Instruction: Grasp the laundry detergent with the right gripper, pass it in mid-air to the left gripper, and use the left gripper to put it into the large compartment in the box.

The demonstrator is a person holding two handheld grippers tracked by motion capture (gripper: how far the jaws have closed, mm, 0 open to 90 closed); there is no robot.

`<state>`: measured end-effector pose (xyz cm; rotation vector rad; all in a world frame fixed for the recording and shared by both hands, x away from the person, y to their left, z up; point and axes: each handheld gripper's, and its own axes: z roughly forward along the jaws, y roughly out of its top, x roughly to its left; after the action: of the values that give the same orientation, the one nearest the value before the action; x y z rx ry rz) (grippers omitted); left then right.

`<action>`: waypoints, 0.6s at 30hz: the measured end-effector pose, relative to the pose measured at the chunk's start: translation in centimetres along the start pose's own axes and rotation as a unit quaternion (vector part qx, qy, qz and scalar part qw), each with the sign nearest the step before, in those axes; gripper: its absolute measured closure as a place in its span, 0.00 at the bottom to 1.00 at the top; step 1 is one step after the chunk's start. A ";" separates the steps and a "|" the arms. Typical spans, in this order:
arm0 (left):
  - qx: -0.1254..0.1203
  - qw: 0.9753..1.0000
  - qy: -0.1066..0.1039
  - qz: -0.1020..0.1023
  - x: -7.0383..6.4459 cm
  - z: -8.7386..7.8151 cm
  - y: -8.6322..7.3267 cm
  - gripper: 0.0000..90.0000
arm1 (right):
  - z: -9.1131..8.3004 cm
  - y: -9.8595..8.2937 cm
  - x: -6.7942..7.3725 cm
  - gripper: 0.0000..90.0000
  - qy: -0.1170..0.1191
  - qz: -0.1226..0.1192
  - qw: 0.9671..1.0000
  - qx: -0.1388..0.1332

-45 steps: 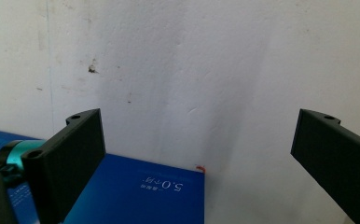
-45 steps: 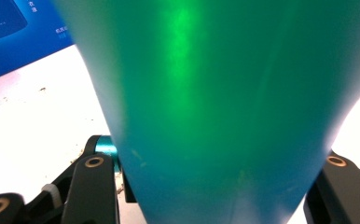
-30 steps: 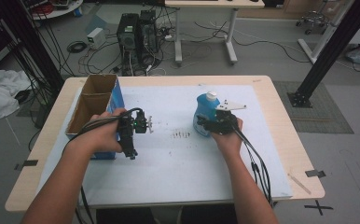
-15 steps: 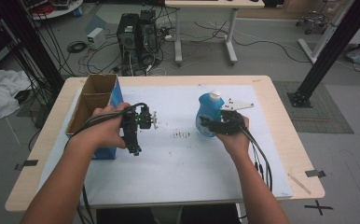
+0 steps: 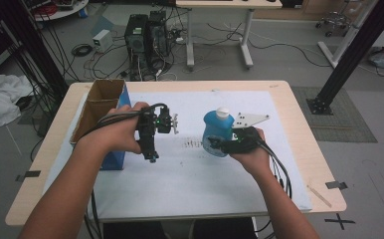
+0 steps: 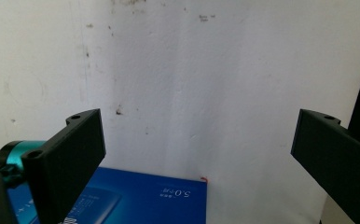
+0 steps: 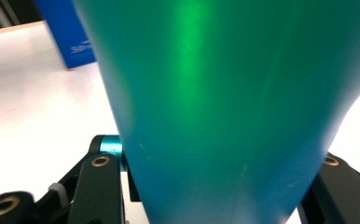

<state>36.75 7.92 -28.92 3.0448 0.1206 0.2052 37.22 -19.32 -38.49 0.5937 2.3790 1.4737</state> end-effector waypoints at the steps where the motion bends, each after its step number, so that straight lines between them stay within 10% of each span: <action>1: -0.003 1.000 -0.003 0.003 0.0 -0.2 0.2 0.03 | 0.1 0.0 0.1 0.51 0.005 0.001 1.000 0.000; 18: -0.012 0.999 -0.012 0.039 0.0 -2.1 3.0 0.03 | 1.8 1.0 3.0 0.52 0.097 -0.033 0.995 -0.017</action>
<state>36.68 5.11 -26.60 3.0298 -0.0034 0.1747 35.58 -16.11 -38.42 0.3754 2.4839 1.6065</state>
